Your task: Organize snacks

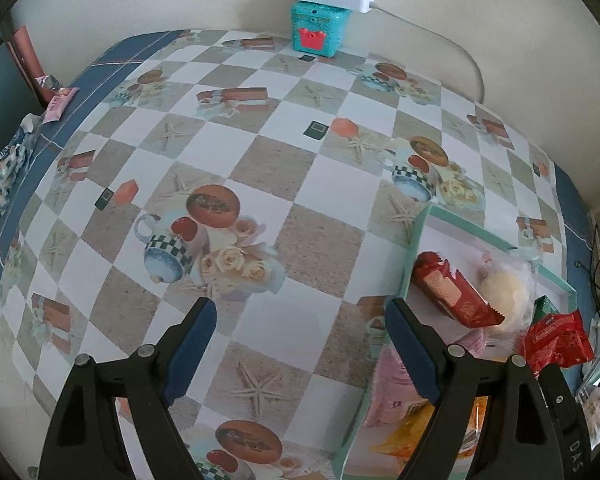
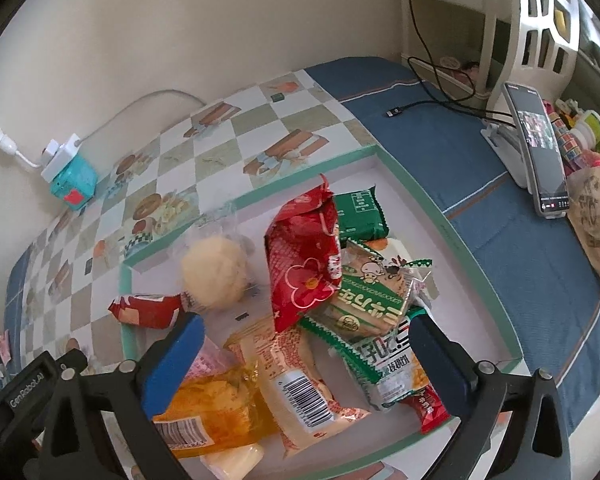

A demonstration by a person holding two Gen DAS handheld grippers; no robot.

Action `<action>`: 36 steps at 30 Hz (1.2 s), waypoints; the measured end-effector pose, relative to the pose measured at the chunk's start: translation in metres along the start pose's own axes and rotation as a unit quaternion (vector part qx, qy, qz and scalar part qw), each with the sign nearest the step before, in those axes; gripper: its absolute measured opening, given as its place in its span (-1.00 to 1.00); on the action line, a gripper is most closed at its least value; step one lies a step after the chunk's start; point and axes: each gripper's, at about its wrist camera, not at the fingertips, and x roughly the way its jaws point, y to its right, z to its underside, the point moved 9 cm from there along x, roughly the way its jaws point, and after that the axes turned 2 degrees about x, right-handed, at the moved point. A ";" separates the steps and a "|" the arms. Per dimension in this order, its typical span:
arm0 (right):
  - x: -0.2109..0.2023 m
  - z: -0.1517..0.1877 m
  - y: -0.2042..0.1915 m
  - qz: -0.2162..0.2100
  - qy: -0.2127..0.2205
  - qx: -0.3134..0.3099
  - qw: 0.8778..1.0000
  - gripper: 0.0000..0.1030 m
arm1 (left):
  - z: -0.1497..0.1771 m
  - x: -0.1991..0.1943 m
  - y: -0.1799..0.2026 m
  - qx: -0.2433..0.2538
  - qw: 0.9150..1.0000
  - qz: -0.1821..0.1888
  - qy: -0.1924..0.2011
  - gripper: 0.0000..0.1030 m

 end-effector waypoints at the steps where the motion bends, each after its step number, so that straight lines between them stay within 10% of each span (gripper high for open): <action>1: -0.001 0.000 -0.002 -0.001 0.001 -0.001 1.000 1.00 | 0.000 -0.001 -0.001 0.001 1.000 -0.001 0.000 0.69; 17: -0.059 0.017 -0.041 -0.022 0.042 -0.050 0.998 1.00 | 0.006 -0.034 -0.038 0.035 0.999 -0.020 0.034 0.69; 36: -0.066 0.095 -0.048 -0.004 -0.005 -0.096 0.995 1.00 | 0.059 -0.048 -0.093 0.086 0.996 -0.005 0.016 0.69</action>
